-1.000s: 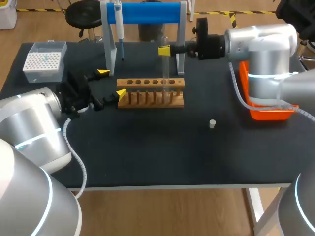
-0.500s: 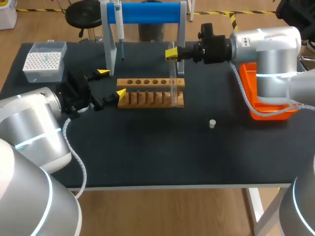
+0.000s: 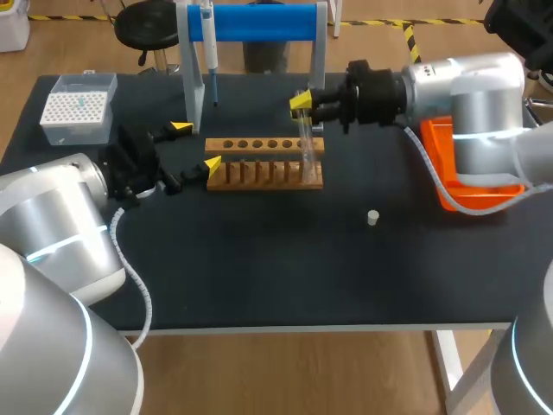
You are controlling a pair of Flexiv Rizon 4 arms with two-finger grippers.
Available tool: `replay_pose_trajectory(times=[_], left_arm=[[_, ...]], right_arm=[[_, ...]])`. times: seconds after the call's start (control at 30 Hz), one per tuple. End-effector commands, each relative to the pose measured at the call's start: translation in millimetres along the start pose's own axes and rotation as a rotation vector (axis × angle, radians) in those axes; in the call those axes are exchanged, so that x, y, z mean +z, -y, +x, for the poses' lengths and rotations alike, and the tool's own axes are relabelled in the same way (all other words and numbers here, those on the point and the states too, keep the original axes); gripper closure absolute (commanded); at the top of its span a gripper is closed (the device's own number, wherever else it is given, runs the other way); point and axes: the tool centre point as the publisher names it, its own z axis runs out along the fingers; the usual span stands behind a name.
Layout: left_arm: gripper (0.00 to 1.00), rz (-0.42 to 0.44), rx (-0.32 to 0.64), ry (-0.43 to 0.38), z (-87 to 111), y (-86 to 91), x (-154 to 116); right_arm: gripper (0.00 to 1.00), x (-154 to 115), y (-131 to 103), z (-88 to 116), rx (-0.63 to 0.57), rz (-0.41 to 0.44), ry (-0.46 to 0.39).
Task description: Invert the test tube, pick up the pipette, mount the tip to pipette, aspirate from beaker and dispense into the tube, eject the tip, return the pipette, and cap with the stopper.
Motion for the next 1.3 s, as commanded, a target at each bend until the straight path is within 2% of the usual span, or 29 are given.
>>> replay_pose_trajectory(times=[0.03, 0.43, 1.3], left_arm=[[0.0, -0.001, 0.0, 0.006, 1.7, 0.0, 0.4], [0.0, -0.001, 0.0, 0.006, 1.7, 0.0, 0.4], [0.0, -0.001, 0.0, 0.006, 1.7, 0.0, 0.4]], right_arm=[[1.0, -0.8, -3.3, -7.8, -0.005, 0.006, -0.021], [1.0, 1.2, -2.0, -12.8, 0.001, 0.012, -0.066], [1.0, -0.3, -1.9, -10.5, 0.025, -0.002, -0.08]])
